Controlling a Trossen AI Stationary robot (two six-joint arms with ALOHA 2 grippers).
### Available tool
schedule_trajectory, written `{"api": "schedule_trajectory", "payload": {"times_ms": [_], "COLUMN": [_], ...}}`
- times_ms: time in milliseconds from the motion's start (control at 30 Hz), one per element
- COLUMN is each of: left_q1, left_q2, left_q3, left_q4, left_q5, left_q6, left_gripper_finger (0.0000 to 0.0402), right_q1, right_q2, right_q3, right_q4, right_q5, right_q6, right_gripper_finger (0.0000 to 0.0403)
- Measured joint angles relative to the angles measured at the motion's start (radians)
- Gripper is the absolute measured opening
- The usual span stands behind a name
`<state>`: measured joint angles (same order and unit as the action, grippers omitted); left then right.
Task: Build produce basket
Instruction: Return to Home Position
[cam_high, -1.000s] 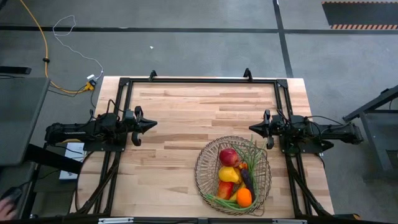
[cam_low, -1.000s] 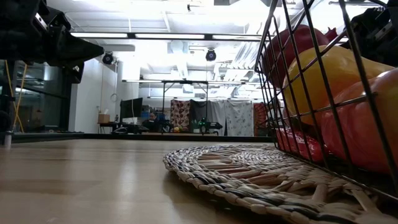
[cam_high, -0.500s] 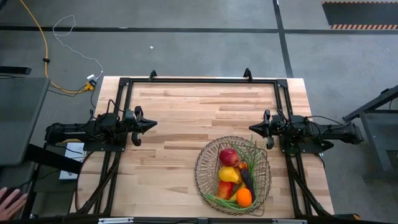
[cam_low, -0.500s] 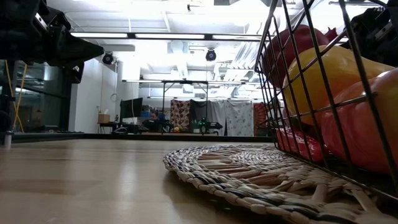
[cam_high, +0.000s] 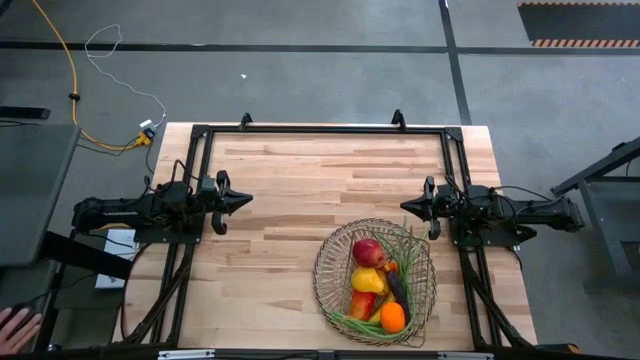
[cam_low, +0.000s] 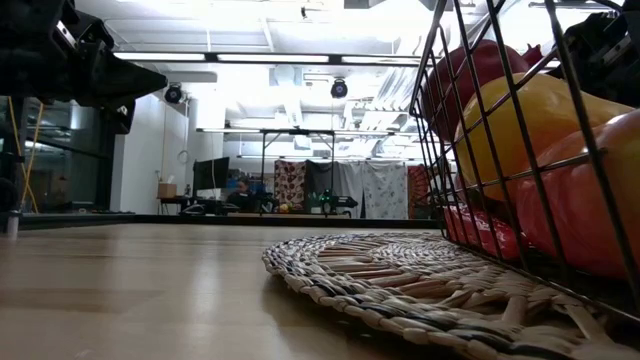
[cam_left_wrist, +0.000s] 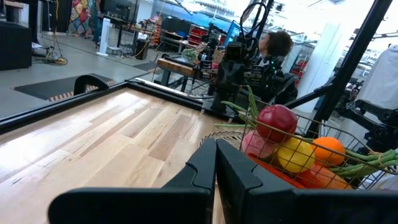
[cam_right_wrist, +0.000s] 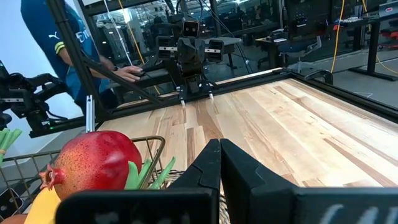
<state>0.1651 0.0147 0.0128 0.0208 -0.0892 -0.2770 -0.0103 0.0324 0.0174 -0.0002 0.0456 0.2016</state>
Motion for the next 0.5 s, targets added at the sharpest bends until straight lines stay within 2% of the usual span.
{"api": "schedule_trajectory", "payload": {"times_ms": [500], "left_q1": [0.0], "left_q2": [0.0], "left_q3": [0.0], "left_q4": [0.0], "left_q5": [0.0], "left_q6": [0.0], "left_gripper_finger": [0.0001], "right_q1": [0.0], "right_q2": [0.0], "right_q3": [0.0], "right_q4": [0.0], "right_q5": [0.0], "right_q6": [0.007], "right_gripper_finger": [0.0]}}
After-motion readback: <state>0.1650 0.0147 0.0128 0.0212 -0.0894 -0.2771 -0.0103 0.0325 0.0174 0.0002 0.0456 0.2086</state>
